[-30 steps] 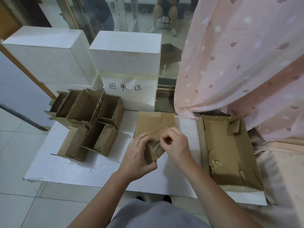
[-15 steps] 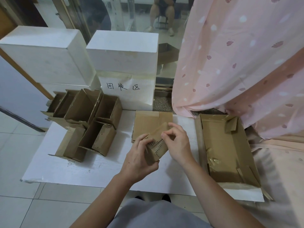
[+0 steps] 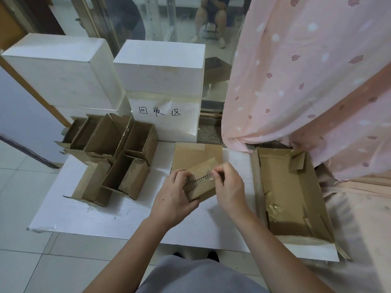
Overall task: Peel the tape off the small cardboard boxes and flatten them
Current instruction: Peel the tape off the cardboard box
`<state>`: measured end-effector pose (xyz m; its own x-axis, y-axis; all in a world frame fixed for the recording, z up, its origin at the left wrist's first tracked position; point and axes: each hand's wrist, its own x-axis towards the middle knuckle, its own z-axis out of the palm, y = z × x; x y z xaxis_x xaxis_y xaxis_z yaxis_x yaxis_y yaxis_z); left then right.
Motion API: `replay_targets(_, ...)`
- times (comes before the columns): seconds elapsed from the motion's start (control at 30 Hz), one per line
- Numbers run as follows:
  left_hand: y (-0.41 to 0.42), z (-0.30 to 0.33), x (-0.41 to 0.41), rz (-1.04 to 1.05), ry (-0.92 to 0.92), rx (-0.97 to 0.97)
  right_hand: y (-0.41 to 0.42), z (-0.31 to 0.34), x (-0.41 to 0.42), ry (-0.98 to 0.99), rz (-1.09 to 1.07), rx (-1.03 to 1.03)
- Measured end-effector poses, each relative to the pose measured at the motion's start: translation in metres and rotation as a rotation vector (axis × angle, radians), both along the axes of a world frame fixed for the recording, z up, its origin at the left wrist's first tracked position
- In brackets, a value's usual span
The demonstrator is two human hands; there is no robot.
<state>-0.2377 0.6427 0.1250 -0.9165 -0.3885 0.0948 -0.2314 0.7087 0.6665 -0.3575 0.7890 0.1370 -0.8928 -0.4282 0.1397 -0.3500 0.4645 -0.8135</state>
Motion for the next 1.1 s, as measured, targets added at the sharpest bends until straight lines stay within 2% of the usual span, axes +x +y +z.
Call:
replay_targets(0.13, 0.0, 0.0, 0.004, 0.031, 0.033, 0.032, 0.003, 0.003, -0.005, -0.014, 0.11, -0.1)
replay_targets(0.23, 0.001, 0.0, 0.007, 0.04, 0.06, 0.032, 0.005, 0.005, -0.007, -0.086, 0.093, -0.14)
replay_targets(0.33, 0.003, 0.001, 0.009, 0.021, 0.1, 0.031, 0.007, 0.004, -0.009, -0.183, 0.028, -0.116)
replay_targets(0.47, 0.003, -0.002, 0.01, 0.025, 0.124, 0.022, 0.005, 0.006, -0.009, -0.359, 0.052, -0.107)
replay_targets(0.53, 0.002, -0.002, 0.009, 0.039, 0.133, 0.019, 0.004, 0.01, -0.007, -0.376, 0.074, -0.092)
replay_targets(0.67, 0.002, 0.004, 0.005, 0.076, 0.192, 0.032, 0.003, 0.011, -0.003, -0.306, 0.147, 0.036)
replay_targets(0.77, 0.002, 0.007, 0.0, 0.115, 0.23, -0.005, -0.001, 0.007, 0.007, -0.15, 0.208, 0.122)
replay_targets(0.93, 0.001, 0.008, -0.005, 0.132, 0.256, -0.044, -0.002, 0.012, 0.019, 0.158, 0.182, -0.011)
replay_targets(1.1, 0.0, 0.005, -0.008, 0.092, 0.243, -0.131, -0.008, 0.016, 0.028, 0.207, 0.292, -0.054)
